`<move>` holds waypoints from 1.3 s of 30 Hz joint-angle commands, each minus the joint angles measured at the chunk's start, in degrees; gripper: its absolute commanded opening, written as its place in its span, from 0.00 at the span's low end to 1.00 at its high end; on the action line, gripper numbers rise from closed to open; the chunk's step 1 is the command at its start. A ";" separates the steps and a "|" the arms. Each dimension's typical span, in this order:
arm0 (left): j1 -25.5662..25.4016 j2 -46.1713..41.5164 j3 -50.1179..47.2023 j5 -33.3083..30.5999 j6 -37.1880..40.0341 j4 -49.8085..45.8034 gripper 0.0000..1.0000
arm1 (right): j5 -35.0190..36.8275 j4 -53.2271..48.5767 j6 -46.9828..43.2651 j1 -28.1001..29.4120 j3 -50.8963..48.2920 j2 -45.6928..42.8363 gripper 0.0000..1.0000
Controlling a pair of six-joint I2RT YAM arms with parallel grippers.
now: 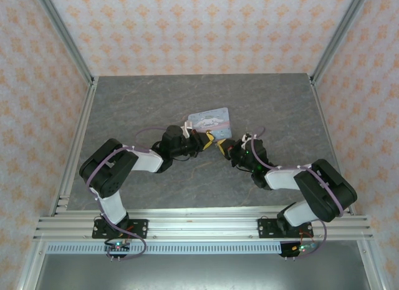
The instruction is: Unlock the padlock with the key
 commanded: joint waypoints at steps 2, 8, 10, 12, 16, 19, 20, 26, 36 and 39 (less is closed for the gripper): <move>-0.82 0.79 1.06 0.21 -1.34 3.40 0.00 | 0.22 3.36 0.47 0.50 2.22 1.19 0.00; -1.00 0.58 1.25 0.30 -1.78 3.79 0.00 | 0.98 3.83 0.36 0.51 1.95 1.98 0.00; -1.09 0.35 1.19 0.30 -1.76 3.77 0.00 | 1.01 3.89 0.34 0.51 2.23 2.32 0.00; -1.17 0.14 1.27 0.45 -1.80 3.78 0.00 | 1.01 4.23 0.34 0.49 2.45 2.80 0.00; -1.37 -0.24 1.38 0.74 -1.41 3.37 0.00 | 0.75 4.51 -0.49 0.43 3.11 3.68 0.00; -1.52 -0.52 1.76 1.33 -0.81 2.48 0.00 | -0.15 4.51 -3.16 0.45 4.00 4.32 0.00; -1.59 -0.52 1.84 1.53 -0.66 2.10 0.00 | -0.55 4.23 -4.35 0.47 4.35 4.48 0.00; -1.96 -0.13 2.15 2.48 0.07 1.00 0.00 | -2.78 7.05 -8.23 0.52 5.43 5.18 0.00; -2.32 0.65 2.59 4.64 2.08 -1.82 0.00 | -2.15 8.35 -5.90 0.11 7.61 5.85 0.00; -2.32 0.87 2.64 5.29 2.55 -2.32 0.00 | -1.98 9.67 -4.26 -0.06 8.33 6.87 0.00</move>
